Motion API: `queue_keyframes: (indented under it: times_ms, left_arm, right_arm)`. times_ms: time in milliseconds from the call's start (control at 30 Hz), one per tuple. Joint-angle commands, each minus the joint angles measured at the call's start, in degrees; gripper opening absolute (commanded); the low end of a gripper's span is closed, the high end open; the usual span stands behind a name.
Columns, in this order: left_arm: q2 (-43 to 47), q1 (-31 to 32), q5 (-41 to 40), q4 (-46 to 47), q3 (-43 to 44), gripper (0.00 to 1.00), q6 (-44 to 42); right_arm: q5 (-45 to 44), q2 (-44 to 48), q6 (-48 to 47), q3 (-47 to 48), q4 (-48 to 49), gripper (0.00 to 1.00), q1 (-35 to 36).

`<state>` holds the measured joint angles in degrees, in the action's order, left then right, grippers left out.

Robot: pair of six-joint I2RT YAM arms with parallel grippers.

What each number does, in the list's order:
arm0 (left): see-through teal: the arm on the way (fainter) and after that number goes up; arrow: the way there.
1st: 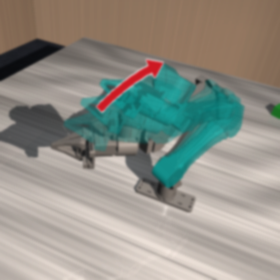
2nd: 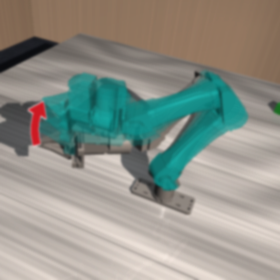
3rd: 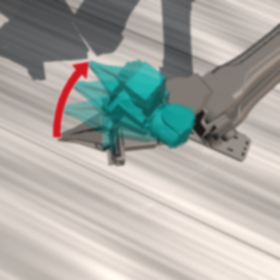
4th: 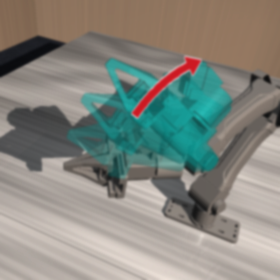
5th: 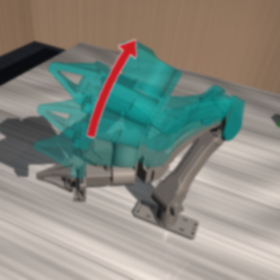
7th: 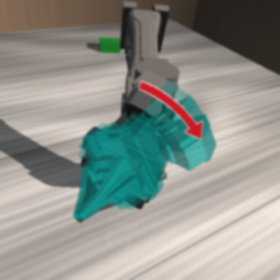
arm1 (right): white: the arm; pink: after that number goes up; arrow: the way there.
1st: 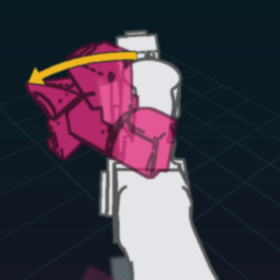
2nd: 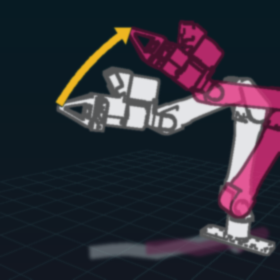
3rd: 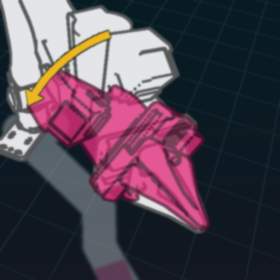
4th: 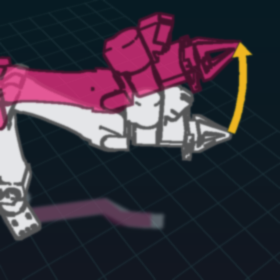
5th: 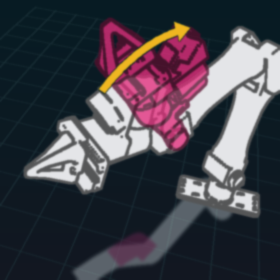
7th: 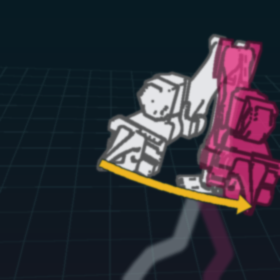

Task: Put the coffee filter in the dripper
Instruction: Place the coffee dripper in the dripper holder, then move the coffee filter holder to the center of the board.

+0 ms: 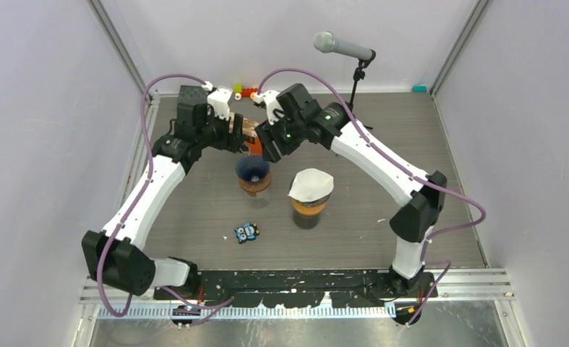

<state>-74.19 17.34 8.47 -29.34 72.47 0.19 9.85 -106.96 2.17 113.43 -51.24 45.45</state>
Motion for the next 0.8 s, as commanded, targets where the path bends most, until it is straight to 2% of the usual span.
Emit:
queue_keyframes:
  times_ms: [0,367,533,767]
  left_arm:
    - [-4.7,-1.4,-1.6,6.7,3.7,0.7,2.2]
    - [-17.1,-1.9,-1.0,10.3,10.0,0.58,0.1]
    - [-21.9,-2.0,-0.6,12.0,12.4,0.56,3.4]
    - [-26.9,-2.0,-0.6,12.3,15.0,0.49,5.9]
  right_arm:
    - [3.6,8.7,-4.1,-3.6,2.8,0.64,-2.4]
    - [8.2,18.2,-14.9,-15.9,2.8,0.57,-7.1]
    - [12.8,21.8,-19.0,-21.2,2.0,0.57,-8.9]
    - [16.8,24.9,-24.1,-23.5,-2.3,0.56,-9.2]
